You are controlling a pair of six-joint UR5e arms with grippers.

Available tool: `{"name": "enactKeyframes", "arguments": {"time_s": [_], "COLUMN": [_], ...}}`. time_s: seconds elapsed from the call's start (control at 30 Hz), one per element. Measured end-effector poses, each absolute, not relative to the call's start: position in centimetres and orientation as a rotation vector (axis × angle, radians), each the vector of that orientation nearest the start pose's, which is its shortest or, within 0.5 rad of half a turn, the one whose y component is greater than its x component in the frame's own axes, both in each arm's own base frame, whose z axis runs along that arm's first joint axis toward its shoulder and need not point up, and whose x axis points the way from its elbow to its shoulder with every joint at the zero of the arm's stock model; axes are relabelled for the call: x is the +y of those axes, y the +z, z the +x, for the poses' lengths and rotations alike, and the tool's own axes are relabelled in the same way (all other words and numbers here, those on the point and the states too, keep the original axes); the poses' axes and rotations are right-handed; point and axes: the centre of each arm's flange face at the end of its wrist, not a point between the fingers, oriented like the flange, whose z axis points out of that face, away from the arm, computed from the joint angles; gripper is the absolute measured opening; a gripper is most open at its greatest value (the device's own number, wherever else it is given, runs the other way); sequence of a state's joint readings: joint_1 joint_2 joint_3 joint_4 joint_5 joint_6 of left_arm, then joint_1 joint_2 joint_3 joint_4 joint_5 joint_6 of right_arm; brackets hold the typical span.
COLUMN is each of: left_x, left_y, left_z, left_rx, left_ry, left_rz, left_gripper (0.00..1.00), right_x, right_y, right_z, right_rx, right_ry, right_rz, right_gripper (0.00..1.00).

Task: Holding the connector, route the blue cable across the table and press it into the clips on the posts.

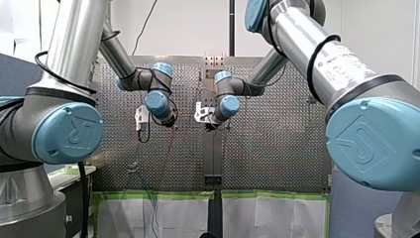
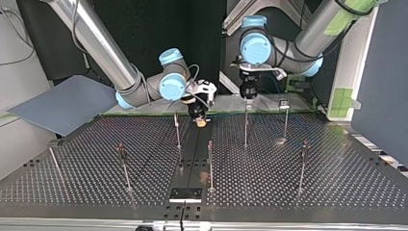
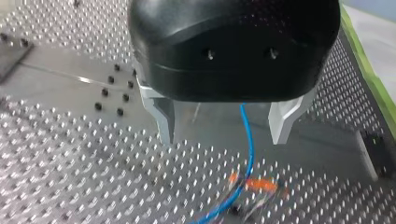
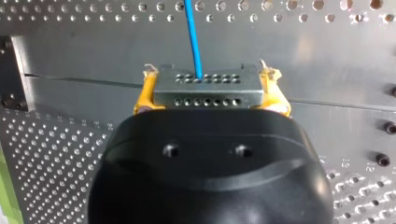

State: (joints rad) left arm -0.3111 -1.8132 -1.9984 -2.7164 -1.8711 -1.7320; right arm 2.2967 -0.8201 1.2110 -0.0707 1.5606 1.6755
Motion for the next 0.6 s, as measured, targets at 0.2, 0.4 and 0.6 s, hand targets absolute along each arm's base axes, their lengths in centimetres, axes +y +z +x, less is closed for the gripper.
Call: {"name": "enactKeyframes", "arguments": {"time_s": [0.2, 0.4, 0.6], "left_x": [-26.4, -27.3, -27.7], "left_y": [20.2, 19.5, 18.2], "left_z": [42.9, 44.5, 45.4], "left_rx": [1.786, 1.781, 1.798], "left_ry": [-0.112, -0.128, -0.136], "left_rz": [-0.070, -0.074, -0.081], "left_gripper": [1.00, 1.00, 1.00], "right_x": [-44.7, -44.7, -44.7], "right_y": [19.8, 19.8, 19.8], "right_z": [57.5, 57.5, 57.5], "right_rx": [1.341, 1.342, 1.341], "right_ry": [-1.992, -1.992, -1.994], "right_rz": [-2.630, -2.630, -2.629], "right_gripper": [0.00, 0.00, 0.00]}}
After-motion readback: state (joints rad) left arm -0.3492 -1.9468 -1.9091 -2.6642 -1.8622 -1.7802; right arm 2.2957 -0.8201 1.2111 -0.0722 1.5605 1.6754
